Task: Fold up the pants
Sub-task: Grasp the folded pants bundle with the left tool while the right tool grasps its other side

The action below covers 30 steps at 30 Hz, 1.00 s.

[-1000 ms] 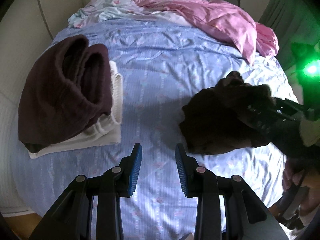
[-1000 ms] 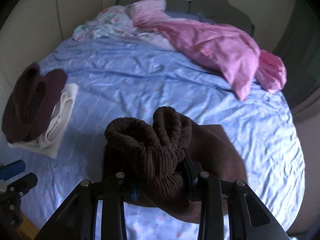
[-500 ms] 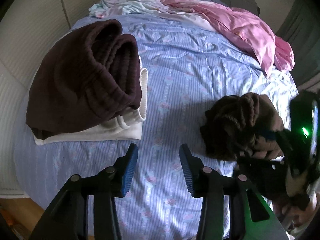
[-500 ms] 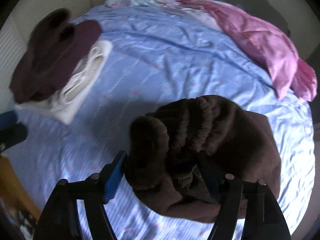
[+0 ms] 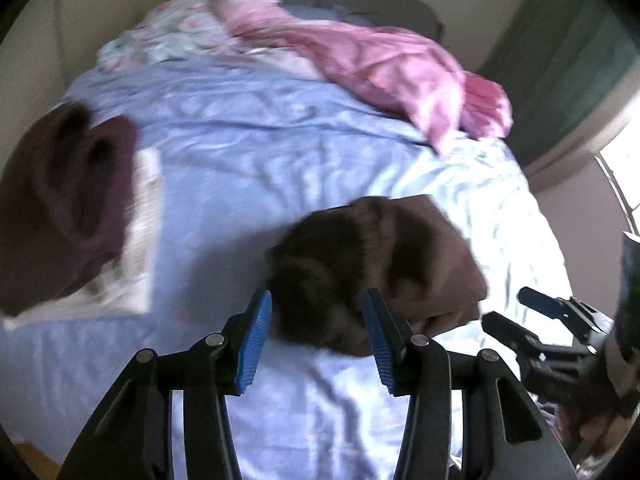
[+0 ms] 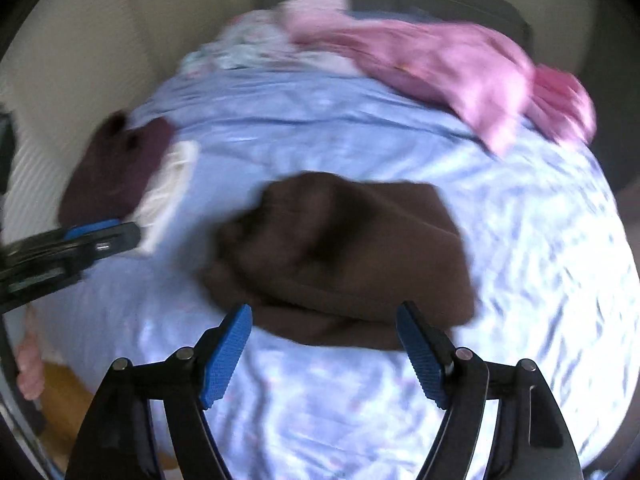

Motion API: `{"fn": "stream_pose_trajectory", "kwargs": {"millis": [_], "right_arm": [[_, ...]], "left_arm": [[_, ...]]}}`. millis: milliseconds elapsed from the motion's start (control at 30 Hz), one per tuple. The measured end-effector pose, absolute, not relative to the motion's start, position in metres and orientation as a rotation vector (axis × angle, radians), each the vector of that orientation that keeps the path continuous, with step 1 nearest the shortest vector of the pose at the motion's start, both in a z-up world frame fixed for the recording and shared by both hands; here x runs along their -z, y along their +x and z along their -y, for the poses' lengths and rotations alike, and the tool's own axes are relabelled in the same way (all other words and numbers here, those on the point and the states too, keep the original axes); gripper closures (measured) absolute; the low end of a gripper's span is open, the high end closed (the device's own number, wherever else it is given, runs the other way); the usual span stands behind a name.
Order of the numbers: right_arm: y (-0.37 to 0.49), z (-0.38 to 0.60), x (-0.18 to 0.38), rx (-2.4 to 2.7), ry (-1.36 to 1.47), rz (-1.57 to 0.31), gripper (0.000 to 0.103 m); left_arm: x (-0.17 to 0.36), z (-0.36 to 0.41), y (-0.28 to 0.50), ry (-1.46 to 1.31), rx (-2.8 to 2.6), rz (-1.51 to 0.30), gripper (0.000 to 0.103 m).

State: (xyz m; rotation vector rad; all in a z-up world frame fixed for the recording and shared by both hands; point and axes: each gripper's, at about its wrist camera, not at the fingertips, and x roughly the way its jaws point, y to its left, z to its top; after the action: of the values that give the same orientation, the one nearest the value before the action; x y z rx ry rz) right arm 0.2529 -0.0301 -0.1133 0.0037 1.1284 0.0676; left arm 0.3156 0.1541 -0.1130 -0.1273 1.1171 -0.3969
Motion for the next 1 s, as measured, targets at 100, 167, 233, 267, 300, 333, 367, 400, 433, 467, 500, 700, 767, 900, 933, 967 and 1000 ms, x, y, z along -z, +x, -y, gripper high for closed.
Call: {"fn": "stream_pose_trajectory", "kwargs": {"millis": [100, 167, 233, 267, 300, 333, 367, 400, 433, 467, 500, 700, 767, 900, 933, 967, 1000], "right_arm": [[0.256, 0.071, 0.118, 0.012, 0.067, -1.136, 0.027], [0.259, 0.095, 0.122, 0.047, 0.105, -1.141, 0.027], [0.261, 0.110, 0.126, 0.059, 0.132, -1.143, 0.027], [0.264, 0.116, 0.128, 0.063, 0.145, -1.144, 0.027], [0.266, 0.120, 0.131, 0.063, 0.155, -1.145, 0.027], [0.269, 0.124, 0.134, 0.063, 0.167, -1.149, 0.027], [0.272, 0.128, 0.137, 0.063, 0.175, -1.155, 0.027], [0.275, 0.131, 0.139, 0.058, 0.184, -1.159, 0.027], [0.278, 0.134, 0.142, 0.051, 0.194, -1.162, 0.027], [0.281, 0.137, 0.146, 0.046, 0.202, -1.168, 0.027], [0.281, 0.139, 0.147, 0.041, 0.207, -1.172, 0.027], [0.289, 0.147, 0.164, -0.013, 0.237, -1.213, 0.027], [0.291, 0.149, 0.169, -0.033, 0.238, -1.227, 0.027], [0.294, 0.153, 0.178, -0.059, 0.238, -1.257, 0.027], [0.294, 0.155, 0.179, -0.066, 0.244, -1.259, 0.027], [0.294, 0.156, 0.179, -0.074, 0.252, -1.259, 0.027], [0.294, 0.157, 0.178, -0.082, 0.261, -1.259, 0.027]], "left_arm": [[0.113, -0.122, 0.325, -0.080, 0.461, -1.106, 0.057], [0.119, -0.105, 0.337, -0.054, 0.488, -1.121, 0.057], [0.129, -0.092, 0.351, -0.038, 0.491, -1.156, 0.057], [0.132, -0.090, 0.354, -0.039, 0.486, -1.165, 0.059], [0.137, -0.086, 0.360, -0.042, 0.475, -1.179, 0.060], [0.140, -0.085, 0.363, -0.048, 0.468, -1.191, 0.061], [0.145, -0.083, 0.368, -0.054, 0.459, -1.208, 0.062], [0.150, -0.081, 0.372, -0.059, 0.451, -1.220, 0.062], [0.155, -0.078, 0.377, -0.063, 0.439, -1.238, 0.062], [0.160, -0.075, 0.379, -0.061, 0.430, -1.250, 0.062], [0.165, -0.073, 0.381, -0.057, 0.420, -1.267, 0.062], [0.195, -0.064, 0.383, -0.103, 0.347, -1.374, 0.077], [0.189, -0.065, 0.377, -0.133, 0.326, -1.355, 0.082], [0.148, -0.080, 0.358, -0.249, 0.290, -1.253, 0.083], [0.135, -0.089, 0.349, -0.296, 0.287, -1.224, 0.083], [0.128, -0.094, 0.343, -0.313, 0.278, -1.213, 0.083], [0.124, -0.098, 0.338, -0.308, 0.262, -1.211, 0.083]]}}
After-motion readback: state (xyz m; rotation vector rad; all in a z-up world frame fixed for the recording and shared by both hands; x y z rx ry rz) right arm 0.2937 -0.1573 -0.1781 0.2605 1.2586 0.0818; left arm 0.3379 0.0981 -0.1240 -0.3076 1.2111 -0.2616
